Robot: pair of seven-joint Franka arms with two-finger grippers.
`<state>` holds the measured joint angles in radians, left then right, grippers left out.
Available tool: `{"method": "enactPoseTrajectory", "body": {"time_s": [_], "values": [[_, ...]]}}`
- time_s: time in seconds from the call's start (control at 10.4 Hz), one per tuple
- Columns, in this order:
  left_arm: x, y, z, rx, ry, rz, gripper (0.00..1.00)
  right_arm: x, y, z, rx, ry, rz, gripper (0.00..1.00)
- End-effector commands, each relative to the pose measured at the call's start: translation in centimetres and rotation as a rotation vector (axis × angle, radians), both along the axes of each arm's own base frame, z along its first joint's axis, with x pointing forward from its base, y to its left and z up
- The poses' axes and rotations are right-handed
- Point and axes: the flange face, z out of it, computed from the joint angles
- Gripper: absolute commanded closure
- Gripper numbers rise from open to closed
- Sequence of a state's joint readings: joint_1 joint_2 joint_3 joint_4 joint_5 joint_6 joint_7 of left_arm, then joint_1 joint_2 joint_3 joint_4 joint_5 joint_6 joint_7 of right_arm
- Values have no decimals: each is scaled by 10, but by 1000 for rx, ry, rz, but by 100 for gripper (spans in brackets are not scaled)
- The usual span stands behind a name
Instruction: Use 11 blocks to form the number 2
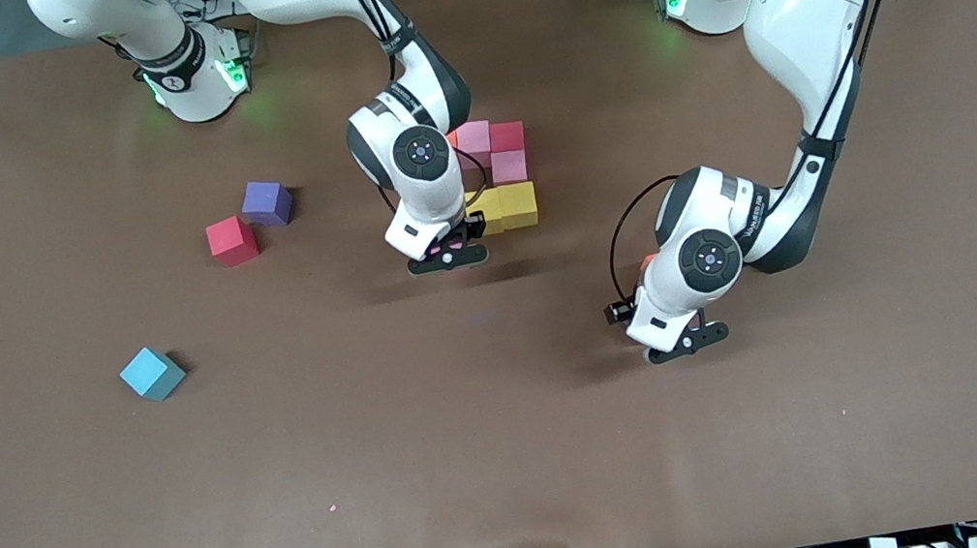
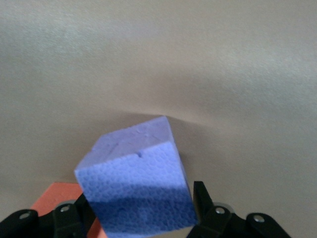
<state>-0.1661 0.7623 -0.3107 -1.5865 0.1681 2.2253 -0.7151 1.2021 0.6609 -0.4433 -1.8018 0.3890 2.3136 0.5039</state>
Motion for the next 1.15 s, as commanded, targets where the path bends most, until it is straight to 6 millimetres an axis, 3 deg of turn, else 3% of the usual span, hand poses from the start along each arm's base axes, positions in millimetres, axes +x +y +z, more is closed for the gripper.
{"method": "enactPoseTrajectory", "body": {"time_s": [0.0, 0.29, 0.48, 0.67, 0.87, 1.06], "values": [[4, 7, 9, 52, -28, -17, 16, -5, 3, 1, -7, -6, -9, 0], [6, 6, 12, 44, -32, -2, 15, -3, 4, 11, 5, -10, -9, 0], [6, 6, 12, 44, -32, 10, 14, 2, 0, 35, 20, 2, -22, 0], [9, 12, 12, 45, -33, 23, 17, 24, -24, 73, 30, 5, -63, 0], [10, 13, 12, 44, -32, 29, 34, 44, -51, 103, 36, 1, -105, 0], [9, 12, 12, 44, -31, 34, 63, 71, -87, 111, 18, -27, -178, 0]]}}
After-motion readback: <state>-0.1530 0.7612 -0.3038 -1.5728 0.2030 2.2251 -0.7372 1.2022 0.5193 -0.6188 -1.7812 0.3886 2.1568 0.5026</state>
